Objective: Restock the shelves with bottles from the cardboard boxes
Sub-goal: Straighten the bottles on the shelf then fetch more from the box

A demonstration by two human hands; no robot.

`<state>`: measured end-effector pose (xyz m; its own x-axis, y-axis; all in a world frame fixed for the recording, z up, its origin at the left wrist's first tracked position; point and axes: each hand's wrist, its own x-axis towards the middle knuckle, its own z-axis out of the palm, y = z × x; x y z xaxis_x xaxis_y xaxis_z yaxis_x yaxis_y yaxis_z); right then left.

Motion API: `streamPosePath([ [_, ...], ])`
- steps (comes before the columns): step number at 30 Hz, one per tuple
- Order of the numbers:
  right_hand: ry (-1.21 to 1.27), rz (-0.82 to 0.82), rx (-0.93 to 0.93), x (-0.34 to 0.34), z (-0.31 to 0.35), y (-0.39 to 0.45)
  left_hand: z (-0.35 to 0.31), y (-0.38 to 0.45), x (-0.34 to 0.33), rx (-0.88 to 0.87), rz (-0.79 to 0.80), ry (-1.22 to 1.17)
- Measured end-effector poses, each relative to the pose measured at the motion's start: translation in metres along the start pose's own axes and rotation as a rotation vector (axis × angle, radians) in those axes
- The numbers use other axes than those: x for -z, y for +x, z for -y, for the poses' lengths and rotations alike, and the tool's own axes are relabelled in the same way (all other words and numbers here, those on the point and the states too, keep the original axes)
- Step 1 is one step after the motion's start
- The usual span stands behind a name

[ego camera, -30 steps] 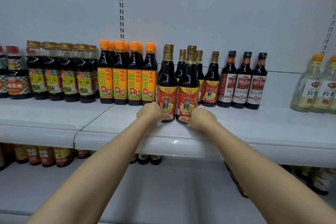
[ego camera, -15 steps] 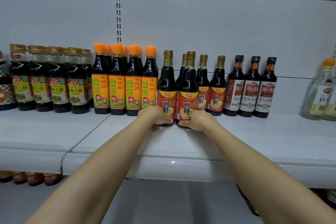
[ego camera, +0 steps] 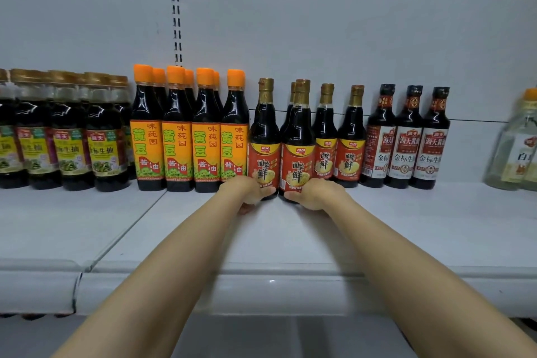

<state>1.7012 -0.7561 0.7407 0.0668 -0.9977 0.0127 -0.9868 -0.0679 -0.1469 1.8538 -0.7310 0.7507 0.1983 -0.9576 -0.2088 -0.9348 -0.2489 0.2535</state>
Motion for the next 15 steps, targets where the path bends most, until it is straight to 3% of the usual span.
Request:
streamPosePath([
  [4, 0.276, -0.025, -0.015, 0.004, 0.000, 0.007, -0.002, -0.003, 0.008, -0.051, -0.010, -0.020],
  [10, 0.401, -0.419, 0.156, 0.022, 0.002, -0.007, -0.002, -0.001, 0.024, -0.263, -0.659, -0.242],
  [12, 0.347, -0.525, 0.184, 0.020, 0.002, -0.014, -0.004, -0.006, 0.023, -0.326, -0.762, -0.196],
  [15, 0.281, -0.547, 0.184, 0.012, 0.004, -0.016, -0.005, -0.009, 0.015, -0.345, -0.748, -0.142],
])
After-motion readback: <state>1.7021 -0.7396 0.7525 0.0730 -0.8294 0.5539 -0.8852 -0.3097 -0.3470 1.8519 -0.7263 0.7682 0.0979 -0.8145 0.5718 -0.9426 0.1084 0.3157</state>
